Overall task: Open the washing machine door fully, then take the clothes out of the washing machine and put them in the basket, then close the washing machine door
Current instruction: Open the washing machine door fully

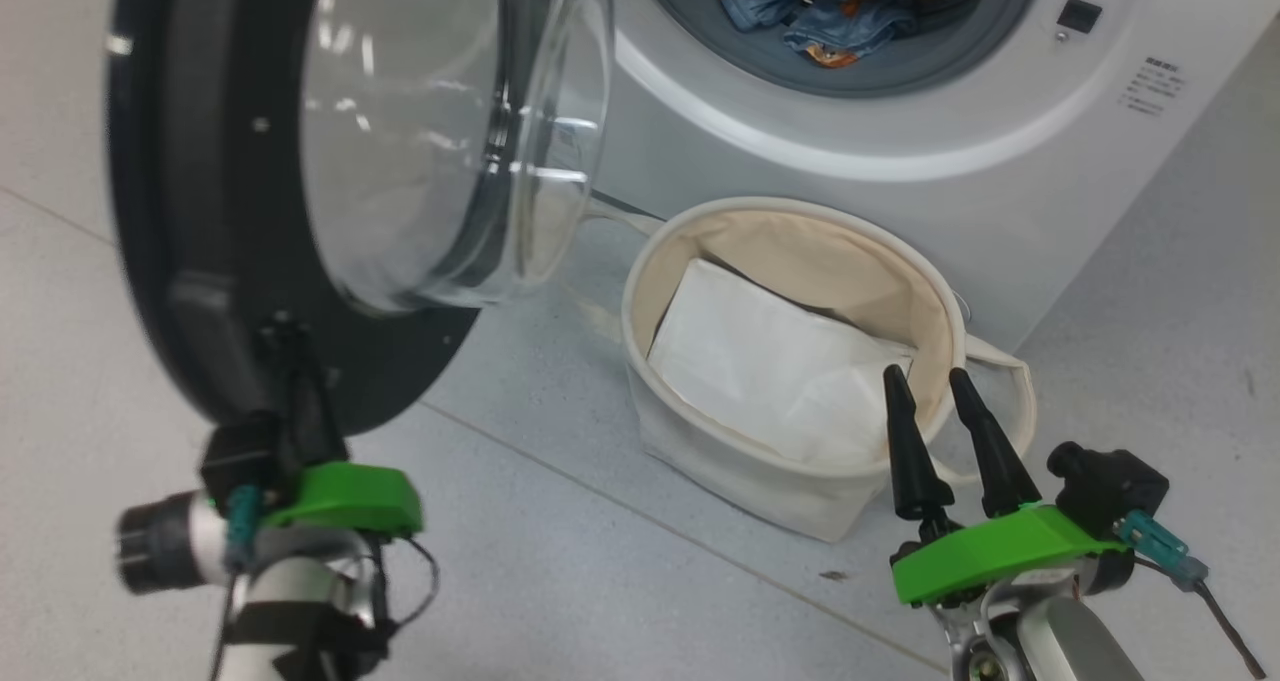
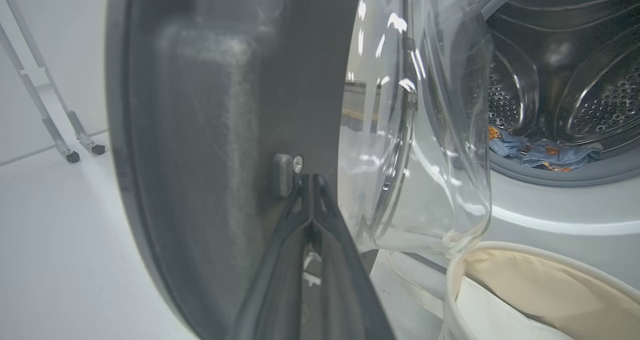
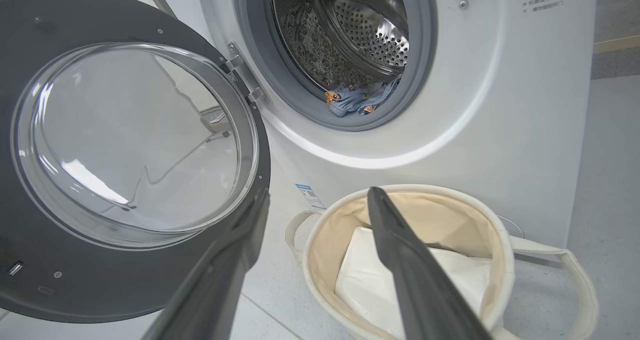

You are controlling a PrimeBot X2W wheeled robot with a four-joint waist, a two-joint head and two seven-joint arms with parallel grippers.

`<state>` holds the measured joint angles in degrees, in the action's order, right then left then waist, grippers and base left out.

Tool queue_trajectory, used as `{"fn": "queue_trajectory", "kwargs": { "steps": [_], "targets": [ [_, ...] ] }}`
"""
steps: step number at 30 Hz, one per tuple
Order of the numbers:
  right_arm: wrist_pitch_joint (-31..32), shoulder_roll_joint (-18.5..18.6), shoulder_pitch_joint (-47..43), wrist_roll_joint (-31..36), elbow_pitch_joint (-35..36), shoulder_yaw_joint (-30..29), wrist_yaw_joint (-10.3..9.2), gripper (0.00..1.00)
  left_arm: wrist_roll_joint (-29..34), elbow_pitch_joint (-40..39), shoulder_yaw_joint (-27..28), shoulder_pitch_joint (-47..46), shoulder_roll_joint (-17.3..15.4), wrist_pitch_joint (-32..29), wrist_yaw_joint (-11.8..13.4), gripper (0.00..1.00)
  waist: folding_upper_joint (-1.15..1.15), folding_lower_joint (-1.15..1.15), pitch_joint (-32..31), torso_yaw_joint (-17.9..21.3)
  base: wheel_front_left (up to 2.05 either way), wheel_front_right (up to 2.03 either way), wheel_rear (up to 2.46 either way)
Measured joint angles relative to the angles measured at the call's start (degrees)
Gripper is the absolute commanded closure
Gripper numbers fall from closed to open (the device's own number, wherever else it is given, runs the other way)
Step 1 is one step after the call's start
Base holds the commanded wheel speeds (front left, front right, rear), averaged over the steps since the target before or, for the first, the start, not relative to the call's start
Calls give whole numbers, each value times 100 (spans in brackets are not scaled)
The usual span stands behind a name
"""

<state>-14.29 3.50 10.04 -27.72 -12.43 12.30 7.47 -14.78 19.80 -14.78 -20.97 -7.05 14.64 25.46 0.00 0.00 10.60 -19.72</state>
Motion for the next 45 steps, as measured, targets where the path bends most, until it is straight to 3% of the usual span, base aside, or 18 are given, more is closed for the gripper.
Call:
{"fn": "queue_trajectory", "kwargs": {
  "steps": [14,32,38,45],
  "targets": [
    [0,35,22,285,103,-98,0,0,-171,633,1603,-570,-377,2,-314,100,0,0,649,212,0,0,0],
    [0,452,413,397,360,-202,0,0,12,1422,3110,-1691,-335,8,-943,100,0,1,1716,246,0,0,0],
    [0,445,447,391,360,-200,0,0,386,1310,3233,-1662,-156,8,-1091,100,0,1,1603,260,0,0,0],
    [-1,301,451,325,332,-293,0,0,849,469,3071,-1139,235,9,-1319,100,0,1,1199,320,0,0,0]
  ]
}}
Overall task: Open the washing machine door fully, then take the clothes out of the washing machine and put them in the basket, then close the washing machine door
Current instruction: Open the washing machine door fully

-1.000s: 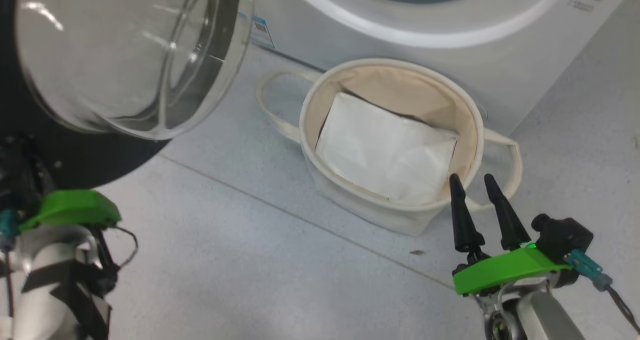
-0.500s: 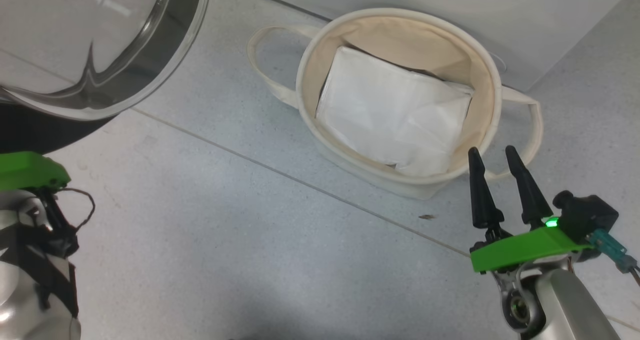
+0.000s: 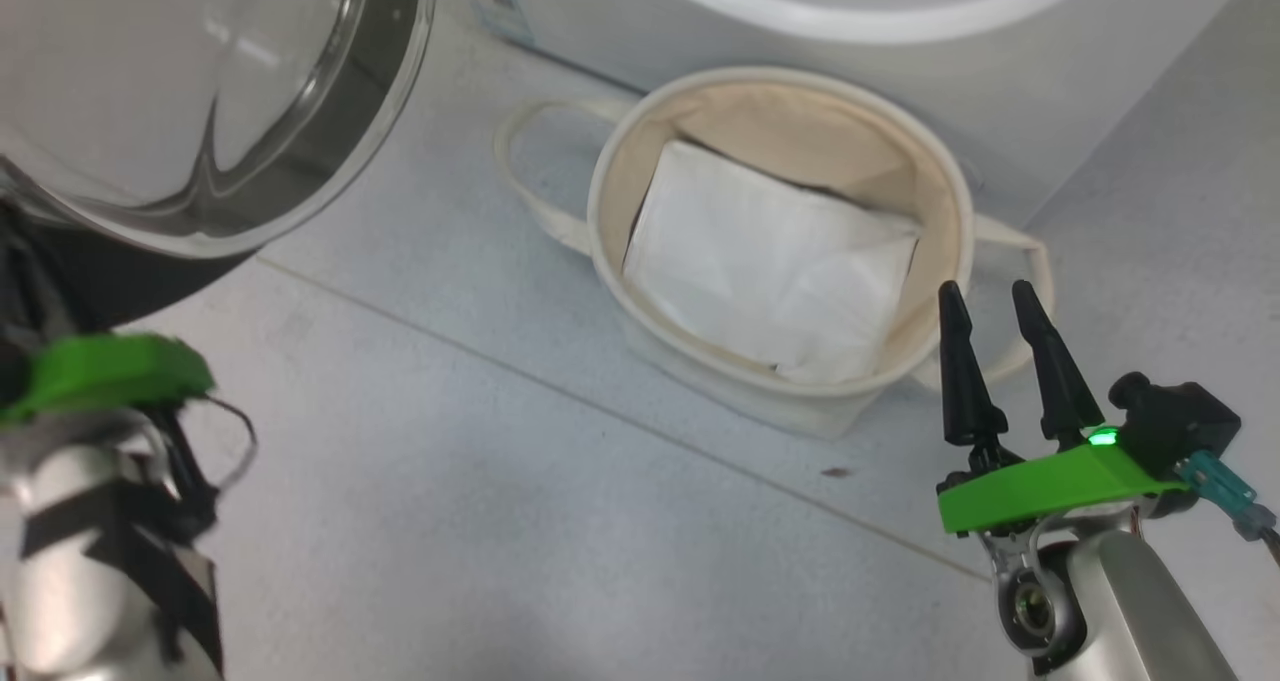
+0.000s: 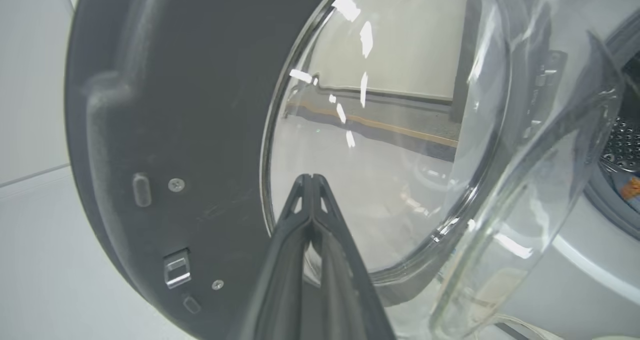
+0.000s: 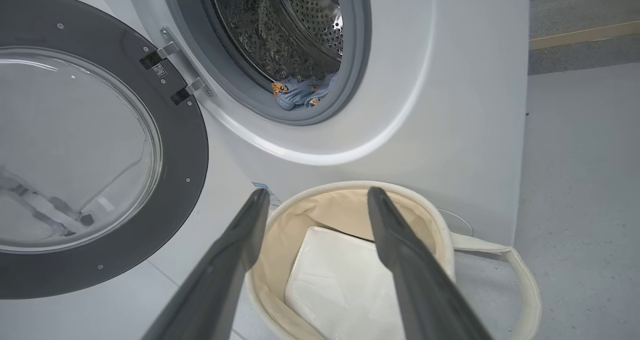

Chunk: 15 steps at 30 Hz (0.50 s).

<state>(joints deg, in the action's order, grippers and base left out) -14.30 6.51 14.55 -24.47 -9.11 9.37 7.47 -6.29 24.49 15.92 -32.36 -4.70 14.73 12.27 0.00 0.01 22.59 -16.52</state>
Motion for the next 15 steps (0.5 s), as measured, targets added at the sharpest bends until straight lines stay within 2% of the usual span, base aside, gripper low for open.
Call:
{"fn": "queue_trajectory", "kwargs": {
  "steps": [3,7,8,10,15],
  "targets": [
    [0,-80,1,0,2,-76,0,0,101,-272,-177,365,122,0,-132,100,0,0,-225,55,0,0,0],
    [0,-167,-4,-5,24,-127,0,0,-461,-512,-524,682,291,-1,-720,100,0,0,-554,162,0,0,0],
    [0,-167,-4,-5,24,-127,0,0,-461,-512,-524,682,291,-1,-720,100,0,0,-554,162,0,0,0],
    [0,-222,-37,-33,67,-144,0,0,-592,-588,-826,840,302,0,-876,100,0,-1,-724,230,0,0,0],
    [0,-272,-303,-45,166,-144,0,0,-934,-699,-1749,1309,294,-1,-866,100,0,-1,-1089,451,0,0,0]
  ]
}}
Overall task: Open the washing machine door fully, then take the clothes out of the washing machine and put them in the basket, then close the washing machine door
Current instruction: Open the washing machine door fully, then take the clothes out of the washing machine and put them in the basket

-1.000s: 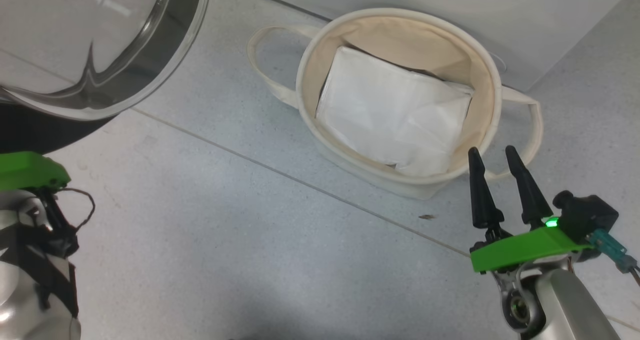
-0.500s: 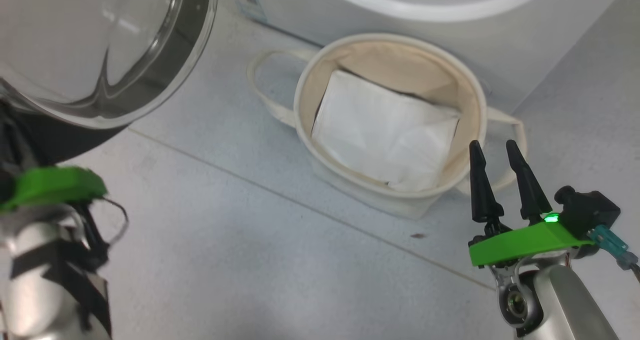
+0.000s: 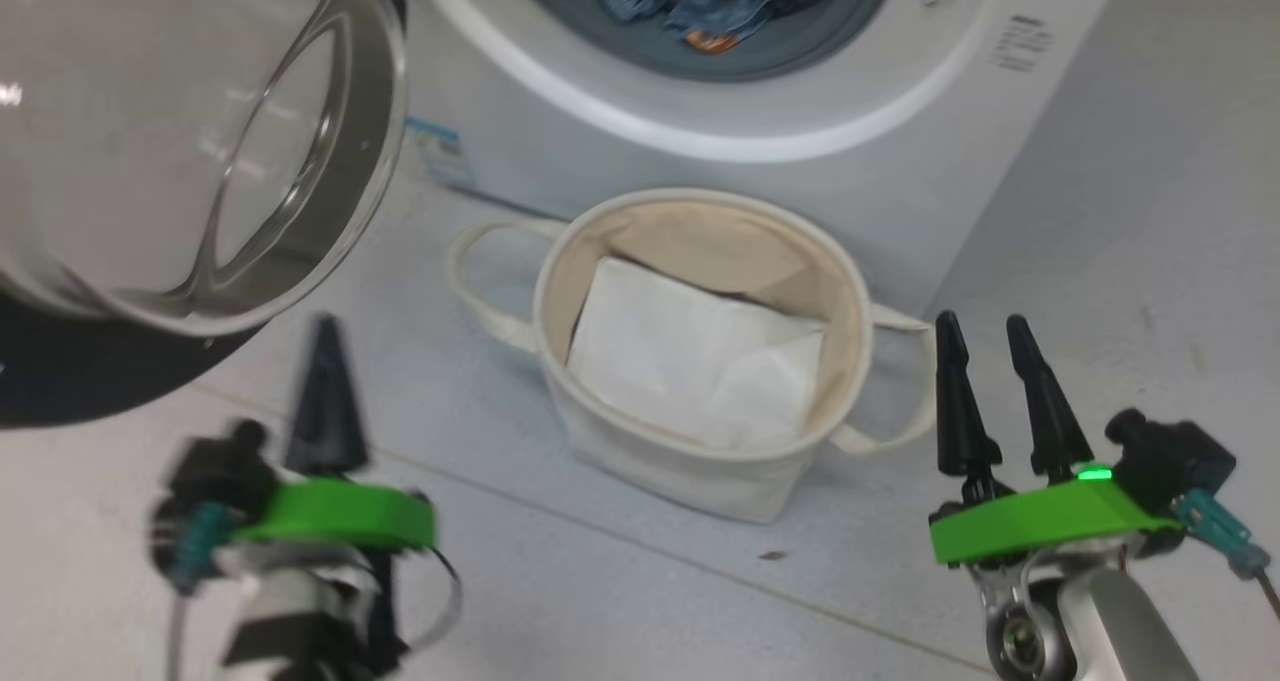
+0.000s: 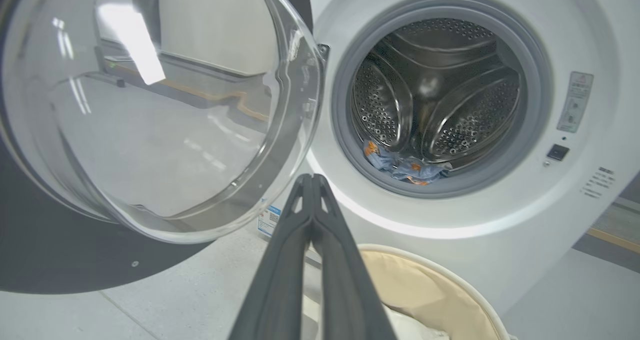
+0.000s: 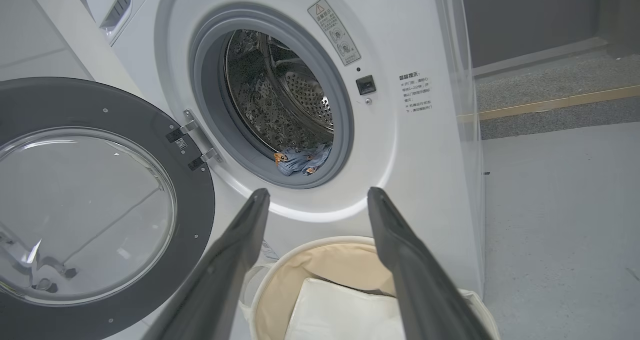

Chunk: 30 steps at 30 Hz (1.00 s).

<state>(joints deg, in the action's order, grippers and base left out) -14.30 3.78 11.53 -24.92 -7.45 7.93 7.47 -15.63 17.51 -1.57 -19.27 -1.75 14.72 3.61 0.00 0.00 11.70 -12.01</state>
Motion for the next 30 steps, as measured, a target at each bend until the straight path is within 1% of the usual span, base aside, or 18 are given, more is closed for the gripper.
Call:
{"fn": "queue_trajectory", "kwargs": {
  "steps": [2,6,7,8,9,10,13,16,26,30],
  "targets": [
    [0,-10,-116,-34,3,3,0,0,-25,0,-409,170,1,0,78,100,0,0,-111,108,0,0,0],
    [0,-26,-314,-144,9,43,0,0,-26,22,-1005,385,-8,0,245,100,0,0,-293,315,0,0,0],
    [0,-26,-352,-153,9,64,0,0,-57,22,-1120,420,-9,0,249,86,0,0,-332,361,0,0,0],
    [0,-29,-388,-182,8,80,0,0,-81,23,-1230,448,-15,0,253,86,0,0,-369,404,0,0,0],
    [0,-32,-419,-192,5,89,0,0,-65,23,-1322,475,-18,0,296,33,0,0,-402,442,0,0,0],
    [0,-35,-442,-192,7,103,0,0,-27,21,-1402,506,-22,0,302,0,0,0,-432,482,0,0,0],
    [0,-45,-508,-149,5,132,0,0,-19,21,-1536,603,-25,0,370,0,0,0,-497,585,0,0,0],
    [0,-51,-526,-125,5,145,0,0,-144,2,-1533,681,-35,0,552,0,0,0,-522,653,0,0,0],
    [0,-55,-563,-124,-60,129,0,0,-47,168,-1684,772,-43,-1,535,0,0,0,-602,728,0,0,0],
    [0,-56,-604,-123,-82,136,0,0,-23,266,-1756,868,-43,-1,466,0,0,0,-677,743,0,0,0]
  ]
}}
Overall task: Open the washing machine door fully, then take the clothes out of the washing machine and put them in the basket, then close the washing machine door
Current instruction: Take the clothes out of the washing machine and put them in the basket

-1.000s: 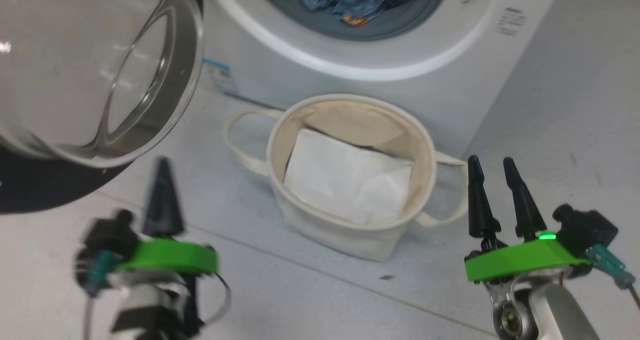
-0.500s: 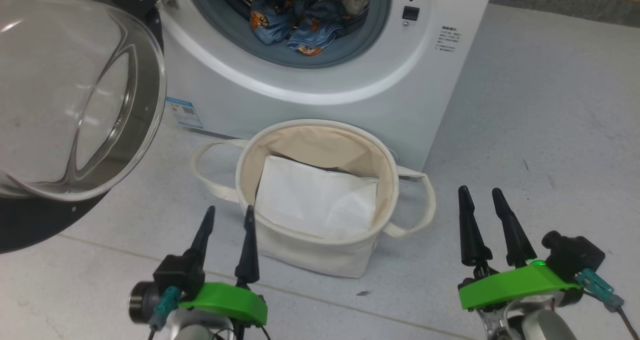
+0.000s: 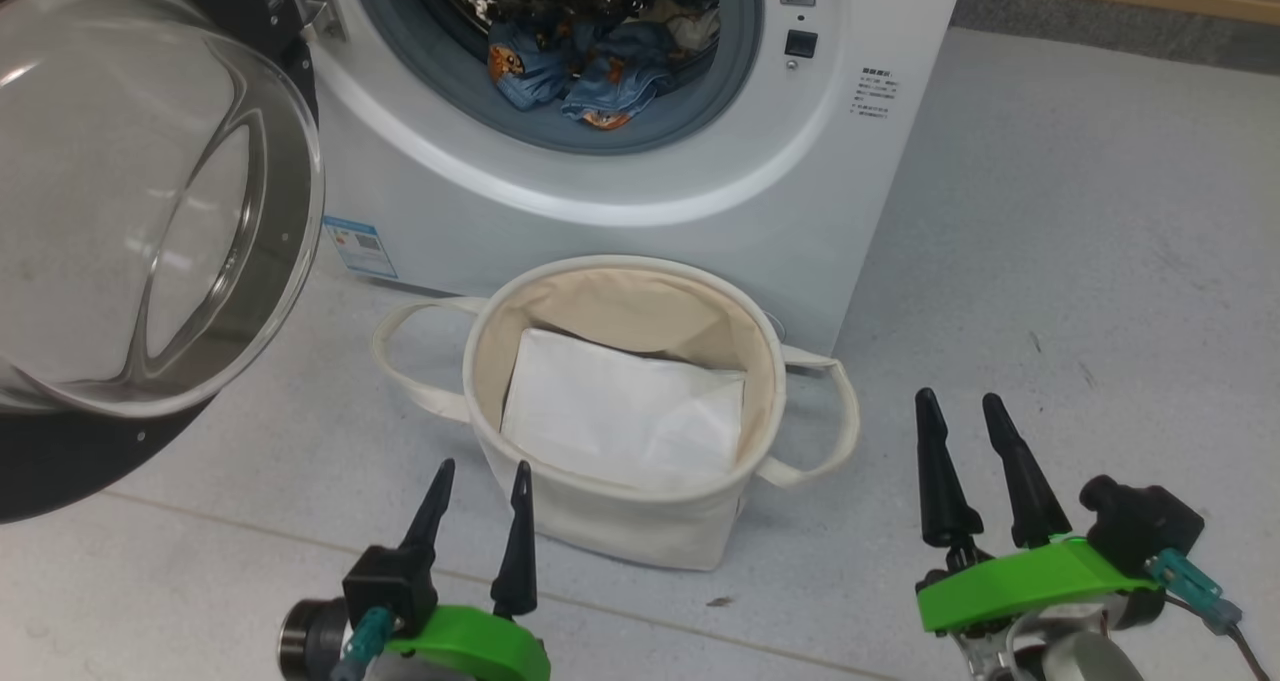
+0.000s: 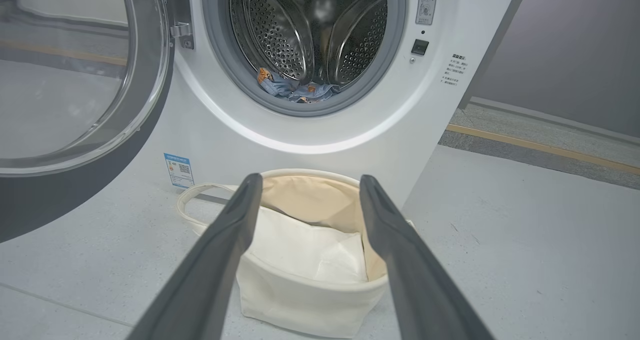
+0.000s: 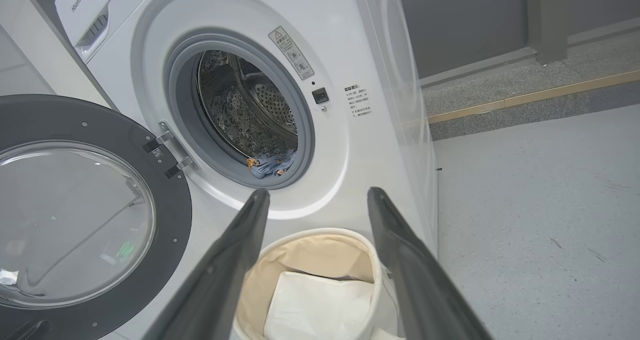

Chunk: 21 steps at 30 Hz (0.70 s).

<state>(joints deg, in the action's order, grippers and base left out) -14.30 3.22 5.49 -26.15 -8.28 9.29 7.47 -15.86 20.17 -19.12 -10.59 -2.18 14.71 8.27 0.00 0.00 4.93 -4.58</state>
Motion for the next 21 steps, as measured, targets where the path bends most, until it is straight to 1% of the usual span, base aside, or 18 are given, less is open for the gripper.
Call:
{"fn": "queue_trajectory", "kwargs": {
  "steps": [7,11,19,21],
  "targets": [
    [0,-2,-13,0,-42,0,0,0,87,30,-15,28,-1,0,-22,0,0,0,-85,-6,0,0,0],
    [0,-4,-18,63,-192,-67,0,0,209,20,-21,32,-2,0,-22,0,0,0,-101,-4,0,0,0],
    [0,-5,-18,138,-413,-172,0,0,210,21,-40,103,-3,0,-25,0,0,0,-69,20,0,0,0],
    [0,-5,-16,138,-432,-172,0,0,155,79,-62,108,-5,0,-74,0,0,0,-44,27,0,0,0]
  ]
}}
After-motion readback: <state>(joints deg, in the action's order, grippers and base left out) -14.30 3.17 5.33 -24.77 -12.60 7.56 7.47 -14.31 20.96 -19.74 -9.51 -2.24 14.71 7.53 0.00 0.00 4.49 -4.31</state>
